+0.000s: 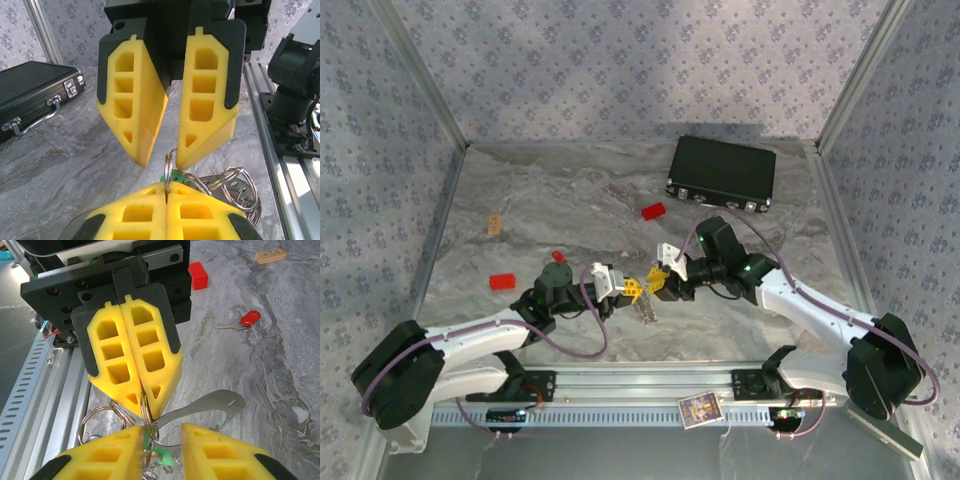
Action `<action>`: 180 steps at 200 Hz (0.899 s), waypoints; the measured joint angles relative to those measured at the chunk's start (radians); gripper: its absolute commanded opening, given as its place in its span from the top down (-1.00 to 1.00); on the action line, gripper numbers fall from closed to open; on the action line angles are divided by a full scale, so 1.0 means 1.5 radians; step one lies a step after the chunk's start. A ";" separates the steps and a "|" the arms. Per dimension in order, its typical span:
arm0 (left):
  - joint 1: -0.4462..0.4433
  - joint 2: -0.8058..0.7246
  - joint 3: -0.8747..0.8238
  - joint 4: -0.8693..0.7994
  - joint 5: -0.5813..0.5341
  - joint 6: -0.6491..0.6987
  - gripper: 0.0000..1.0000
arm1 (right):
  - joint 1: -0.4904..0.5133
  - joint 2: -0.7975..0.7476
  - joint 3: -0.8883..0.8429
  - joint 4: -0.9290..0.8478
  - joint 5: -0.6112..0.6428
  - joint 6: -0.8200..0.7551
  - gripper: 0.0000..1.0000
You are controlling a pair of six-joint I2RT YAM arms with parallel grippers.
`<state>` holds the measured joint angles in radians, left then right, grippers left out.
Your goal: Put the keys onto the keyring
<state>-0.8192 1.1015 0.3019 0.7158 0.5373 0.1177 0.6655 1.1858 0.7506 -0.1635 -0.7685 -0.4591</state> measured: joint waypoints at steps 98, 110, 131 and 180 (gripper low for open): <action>0.001 -0.023 0.007 -0.056 -0.016 0.013 0.41 | 0.015 0.012 0.045 -0.063 0.020 -0.030 1.00; 0.001 -0.036 0.014 -0.087 -0.023 0.023 0.40 | 0.022 0.017 0.066 -0.089 0.036 -0.048 1.00; 0.001 -0.058 0.028 -0.136 -0.032 0.036 0.39 | 0.037 0.029 0.103 -0.138 0.070 -0.080 1.00; 0.001 -0.079 0.044 -0.188 -0.040 0.055 0.45 | 0.075 0.060 0.164 -0.237 0.144 -0.144 1.00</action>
<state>-0.8185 0.9836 0.3679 0.4332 0.4778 0.2001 0.7773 1.2751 0.9966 -0.5182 -0.5526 -0.6750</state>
